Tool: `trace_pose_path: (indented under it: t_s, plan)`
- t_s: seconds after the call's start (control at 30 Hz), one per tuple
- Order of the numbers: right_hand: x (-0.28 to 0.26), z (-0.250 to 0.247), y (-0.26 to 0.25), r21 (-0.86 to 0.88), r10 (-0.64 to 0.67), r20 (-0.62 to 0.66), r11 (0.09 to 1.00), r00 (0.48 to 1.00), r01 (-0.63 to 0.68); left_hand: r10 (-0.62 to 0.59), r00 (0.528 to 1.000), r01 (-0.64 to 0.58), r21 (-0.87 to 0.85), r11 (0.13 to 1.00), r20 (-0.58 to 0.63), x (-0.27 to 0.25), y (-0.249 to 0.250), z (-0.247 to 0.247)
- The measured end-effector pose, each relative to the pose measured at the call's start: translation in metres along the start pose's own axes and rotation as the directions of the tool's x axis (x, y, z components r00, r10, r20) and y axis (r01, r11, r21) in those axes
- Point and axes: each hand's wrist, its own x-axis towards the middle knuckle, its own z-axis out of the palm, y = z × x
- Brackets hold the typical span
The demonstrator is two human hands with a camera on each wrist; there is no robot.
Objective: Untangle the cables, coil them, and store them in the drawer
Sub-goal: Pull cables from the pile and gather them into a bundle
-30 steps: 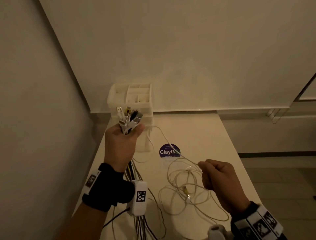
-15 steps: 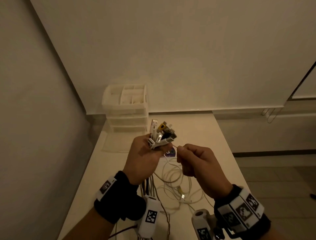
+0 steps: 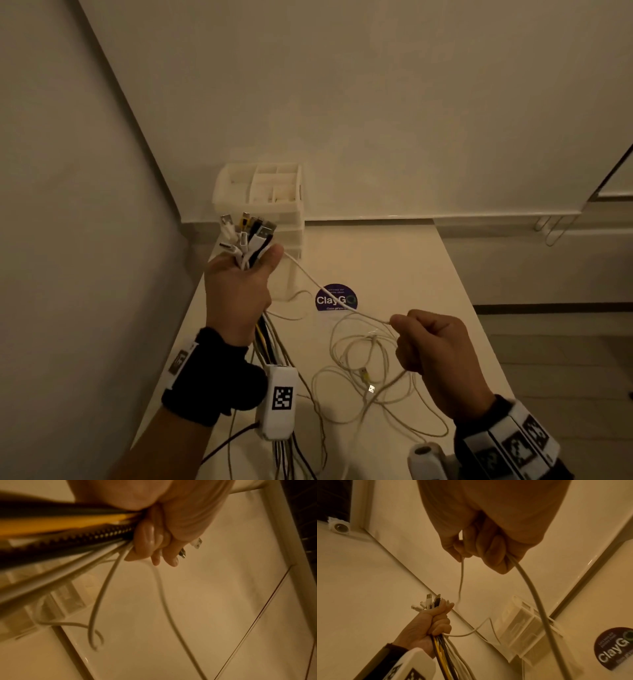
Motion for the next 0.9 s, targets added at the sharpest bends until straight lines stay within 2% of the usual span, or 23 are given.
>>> trace_pose_path:
  t_s: [0.03, 0.1, 0.13, 0.2, 0.27, 0.3, 0.4, 0.5, 0.63, 0.8, 0.9]
  plan:
    - [0.002, 0.002, -0.003, 0.01, -0.009, -0.002, 1.0, 1.0, 0.009, 0.002, 1.0, -0.002, -0.003, 1.0, 0.02, -0.003, 0.0, 0.002]
    - [0.008, 0.009, -0.009, 0.022, -0.032, 0.013, 0.999, 0.999, 0.032, 0.009, 0.987, -0.014, 0.036, 0.999, 0.16, -0.015, 0.003, 0.009]
    - [0.01, 0.014, -0.013, 0.017, -0.048, 0.024, 0.999, 0.999, 0.047, 0.008, 0.963, -0.03, 0.075, 0.997, 0.27, -0.025, 0.008, 0.016]
    - [0.013, 0.025, -0.02, 0.017, -0.081, 0.049, 0.997, 0.996, 0.08, 0.001, 0.877, -0.076, 0.136, 0.988, 0.48, -0.045, 0.016, 0.03]
    - [0.017, 0.033, -0.026, 0.03, -0.1, 0.058, 0.995, 0.993, 0.098, 0.004, 0.825, -0.125, 0.175, 0.977, 0.566, -0.055, 0.016, 0.039]
    - [0.019, 0.036, -0.028, 0.031, -0.103, 0.057, 0.994, 0.993, 0.101, -0.001, 0.825, -0.123, 0.183, 0.975, 0.565, -0.056, 0.015, 0.04]
    - [0.017, 0.037, -0.027, -0.022, -0.09, 0.081, 0.995, 0.993, 0.092, -0.025, 0.864, -0.054, 0.141, 0.988, 0.503, -0.05, 0.009, 0.038]
    - [0.007, 0.037, -0.02, -0.053, -0.043, 0.111, 0.997, 0.993, 0.049, -0.027, 0.9, -0.039, 0.141, 0.989, 0.436, -0.044, 0.007, 0.03]
    - [-0.009, 0.032, -0.01, -0.057, -0.02, 0.126, 0.998, 0.992, 0.027, -0.071, 0.965, 0.047, 0.101, 0.994, 0.253, -0.019, -0.003, 0.013]
    - [-0.03, 0.018, 0.006, -0.086, 0.064, 0.155, 0.995, 0.986, -0.051, -0.126, 0.985, 0.127, 0.005, 0.992, 0.114, 0.016, -0.003, -0.019]
    - [-0.036, 0.017, 0.01, -0.123, 0.093, 0.155, 0.99, 0.984, -0.074, -0.087, 0.993, 0.08, 0.082, 0.993, 0.083, 0.019, -0.005, -0.027]
